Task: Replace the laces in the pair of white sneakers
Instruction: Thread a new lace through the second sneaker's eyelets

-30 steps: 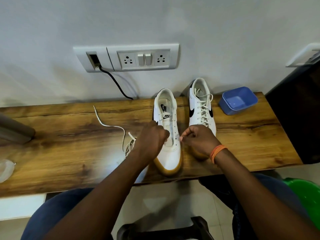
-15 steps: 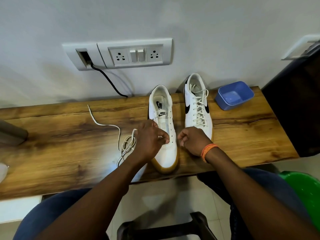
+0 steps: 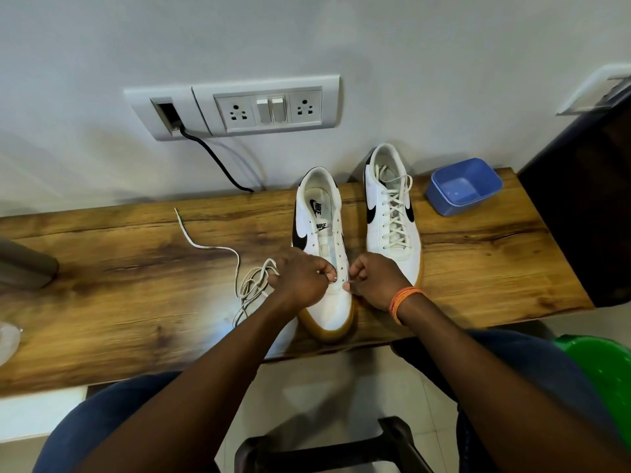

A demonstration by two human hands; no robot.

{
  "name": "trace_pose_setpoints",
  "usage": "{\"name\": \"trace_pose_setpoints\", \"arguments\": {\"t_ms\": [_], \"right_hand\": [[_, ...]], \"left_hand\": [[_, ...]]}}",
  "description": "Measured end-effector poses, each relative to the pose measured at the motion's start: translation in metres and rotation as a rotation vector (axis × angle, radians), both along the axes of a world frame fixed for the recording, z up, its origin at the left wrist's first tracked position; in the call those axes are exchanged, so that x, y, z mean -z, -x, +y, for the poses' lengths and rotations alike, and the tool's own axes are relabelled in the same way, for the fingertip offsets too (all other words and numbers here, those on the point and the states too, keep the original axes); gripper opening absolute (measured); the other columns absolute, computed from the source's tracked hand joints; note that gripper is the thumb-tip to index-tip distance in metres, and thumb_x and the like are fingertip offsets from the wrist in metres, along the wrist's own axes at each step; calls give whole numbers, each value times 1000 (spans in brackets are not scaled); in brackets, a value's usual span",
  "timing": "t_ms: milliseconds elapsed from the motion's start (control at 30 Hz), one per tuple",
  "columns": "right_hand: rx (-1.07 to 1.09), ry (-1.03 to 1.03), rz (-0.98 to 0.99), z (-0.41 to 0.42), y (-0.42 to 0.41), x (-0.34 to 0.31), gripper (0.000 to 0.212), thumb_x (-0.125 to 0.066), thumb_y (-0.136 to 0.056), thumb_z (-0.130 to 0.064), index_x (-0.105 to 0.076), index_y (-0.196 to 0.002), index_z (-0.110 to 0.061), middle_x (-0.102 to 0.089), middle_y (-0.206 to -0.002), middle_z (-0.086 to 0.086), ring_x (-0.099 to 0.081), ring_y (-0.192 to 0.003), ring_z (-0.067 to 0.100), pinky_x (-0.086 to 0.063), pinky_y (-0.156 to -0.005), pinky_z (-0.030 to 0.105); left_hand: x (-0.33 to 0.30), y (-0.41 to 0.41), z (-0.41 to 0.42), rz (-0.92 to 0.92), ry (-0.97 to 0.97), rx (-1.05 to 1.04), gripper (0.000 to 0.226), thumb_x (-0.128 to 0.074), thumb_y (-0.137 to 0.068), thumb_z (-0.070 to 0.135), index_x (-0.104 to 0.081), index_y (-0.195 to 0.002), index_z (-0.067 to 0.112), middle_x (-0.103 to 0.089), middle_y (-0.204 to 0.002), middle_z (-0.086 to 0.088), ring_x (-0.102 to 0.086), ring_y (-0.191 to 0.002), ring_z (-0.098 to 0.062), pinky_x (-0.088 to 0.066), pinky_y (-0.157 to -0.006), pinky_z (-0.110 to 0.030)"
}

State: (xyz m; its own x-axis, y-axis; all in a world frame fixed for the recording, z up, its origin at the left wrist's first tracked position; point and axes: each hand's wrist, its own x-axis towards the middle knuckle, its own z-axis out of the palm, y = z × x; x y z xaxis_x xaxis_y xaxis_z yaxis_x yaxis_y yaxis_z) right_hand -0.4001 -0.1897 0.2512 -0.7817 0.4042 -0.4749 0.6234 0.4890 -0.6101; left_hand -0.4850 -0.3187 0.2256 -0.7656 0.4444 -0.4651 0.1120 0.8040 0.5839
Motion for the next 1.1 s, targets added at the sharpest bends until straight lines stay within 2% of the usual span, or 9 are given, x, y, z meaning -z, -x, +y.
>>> {"name": "trace_pose_setpoints", "arguments": {"t_ms": [67,233,400,500,567,733,833,900,1100], "right_hand": [[24,2,18,0,0,2,18,-78,-80,-11,-63,-90,-12,-55,-74,-9,-49,-67,3,-38,-60,17],[38,7,47,1,-1,3,20,-80,-76,-4,-66,-90,-8,-58,-71,-6,-51,-63,3,-39,-56,12],[38,14,52,2,0,3,20,-80,-75,-4,-66,-86,-11,-59,-71,-4,-53,-64,6,-40,-58,14],[40,17,55,3,0,5,19,-80,-75,-4,-66,-87,-10,-59,-71,-3,-52,-64,7,-43,-60,16],[43,15,55,3,0,6,19,-80,-76,-4,-66,-87,-10,-58,-71,-3,-53,-65,9,-45,-62,18],[38,14,61,4,0,8,19,-79,-76,-1,-65,-85,-10,-59,-70,-2,-55,-66,12,-45,-62,19],[32,0,79,5,0,9,18,-80,-73,0,-67,-83,-8,-64,-71,3,-59,-67,15,-48,-64,21],[26,-2,90,5,0,8,18,-81,-72,0,-69,-84,-5,-68,-75,8,-63,-69,19,-52,-68,24],[-36,25,76,8,-1,1,27,-88,-66,-8,-69,-84,-6,-70,-75,6,-65,-68,15,-52,-68,25]], "left_hand": [[5,3,1,-38,-48,15,38,-68,-84,20,-66,-57,47,-58,-115,5,-49,-119,-19,-38,-104,-45],[2,-2,5,-3,15,-25,23,-68,-87,21,-66,-69,35,-42,-134,-4,-30,-132,-32,-26,-109,-51],[8,-2,3,21,-28,-6,29,-69,-85,16,-65,-62,33,-45,-129,0,-30,-131,-27,-32,-105,-50],[20,7,3,-159,-138,-7,27,-72,-82,13,-73,-63,33,-65,-107,5,-54,-118,-22,-47,-100,-41],[19,11,3,-229,-170,-17,27,-72,-84,5,-72,-65,25,-69,-85,8,-60,-98,-12,-49,-90,-25],[14,13,2,-232,-224,-3,12,-71,-85,-1,-76,-85,11,-68,-81,4,-59,-79,-3,-47,-69,-7],[23,11,4,-125,-166,20,27,-76,-81,11,-73,-65,33,-67,-105,-1,-58,-104,-17,-49,-92,-31],[26,9,5,-51,-71,27,34,-76,-77,21,-69,-64,51,-59,-115,0,-49,-113,-23,-44,-96,-45],[36,8,8,-83,-117,-51,23,-79,-68,38,-66,-62,56,-64,-110,-2,-55,-113,-26,-47,-96,-46]]}}
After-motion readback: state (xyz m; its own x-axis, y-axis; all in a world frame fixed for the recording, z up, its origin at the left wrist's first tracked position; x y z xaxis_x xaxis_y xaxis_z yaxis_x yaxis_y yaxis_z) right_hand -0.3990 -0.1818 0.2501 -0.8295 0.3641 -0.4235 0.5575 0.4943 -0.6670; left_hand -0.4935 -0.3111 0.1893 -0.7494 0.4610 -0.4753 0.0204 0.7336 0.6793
